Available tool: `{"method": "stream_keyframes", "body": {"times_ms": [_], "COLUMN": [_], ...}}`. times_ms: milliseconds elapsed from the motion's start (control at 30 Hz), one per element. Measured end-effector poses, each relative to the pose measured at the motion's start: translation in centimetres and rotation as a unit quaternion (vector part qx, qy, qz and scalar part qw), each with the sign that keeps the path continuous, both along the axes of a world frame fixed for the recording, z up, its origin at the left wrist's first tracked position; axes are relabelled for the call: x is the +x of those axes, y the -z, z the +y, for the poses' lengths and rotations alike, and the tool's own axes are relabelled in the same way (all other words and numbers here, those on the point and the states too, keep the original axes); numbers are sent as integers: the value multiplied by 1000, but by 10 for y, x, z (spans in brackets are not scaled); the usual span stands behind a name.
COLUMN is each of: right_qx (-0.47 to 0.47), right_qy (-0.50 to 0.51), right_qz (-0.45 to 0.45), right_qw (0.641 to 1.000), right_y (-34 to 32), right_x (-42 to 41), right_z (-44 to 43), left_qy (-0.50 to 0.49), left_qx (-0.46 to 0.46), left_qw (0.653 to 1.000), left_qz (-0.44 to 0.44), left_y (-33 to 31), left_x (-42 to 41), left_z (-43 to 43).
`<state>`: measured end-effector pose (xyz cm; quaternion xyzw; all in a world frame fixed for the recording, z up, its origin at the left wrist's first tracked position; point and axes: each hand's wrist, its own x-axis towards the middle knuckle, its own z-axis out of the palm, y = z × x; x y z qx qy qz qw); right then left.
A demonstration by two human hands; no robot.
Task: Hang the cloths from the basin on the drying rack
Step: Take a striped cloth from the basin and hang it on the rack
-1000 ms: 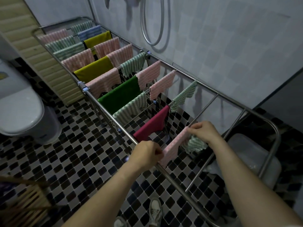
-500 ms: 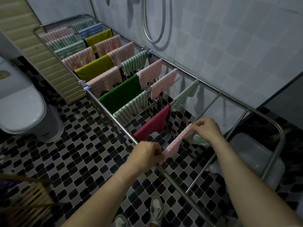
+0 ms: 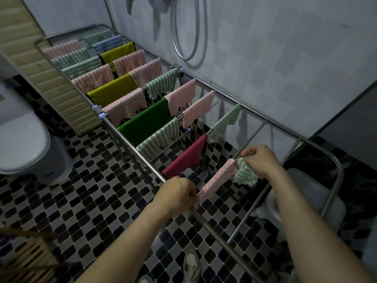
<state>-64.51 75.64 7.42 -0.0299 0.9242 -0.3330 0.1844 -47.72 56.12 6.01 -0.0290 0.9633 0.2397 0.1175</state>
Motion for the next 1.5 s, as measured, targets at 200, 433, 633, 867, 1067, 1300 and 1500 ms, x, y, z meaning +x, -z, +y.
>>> {"method": "stream_keyframes", "body": {"times_ms": [200,433,633,867,1067,1300,1500], "right_qx": [-56,-208,-257,-112,-158,-331,-438], "right_qy": [-56,-90,-174,-234,-198,-46,54], "right_qz": [65,71,-24,36,17,-45,-28], "right_qw": [995,971,950,965,967,942,897], "right_y": [-70,-126,-130,-130,-124,-115,-106], "right_x": [6,33,57,73,70,35,-2], "right_z": [12,-13,-51,-88,-83,-32,15], "left_qy": [-76,-76,-119,-192,-131,-76,-105], "left_qx": [168,302,405,441,434,429,510], "left_qw": [977,923,880,854,881,898,851], "left_qz": [108,226,216,196,135,62,72], "left_y": [-34,-67,-79,-94,-116,-114,-91], "left_x": [-21,-34,-21,4,-1,-51,-114], "left_z": [13,26,-9,-73,-88,-75,-24]}}
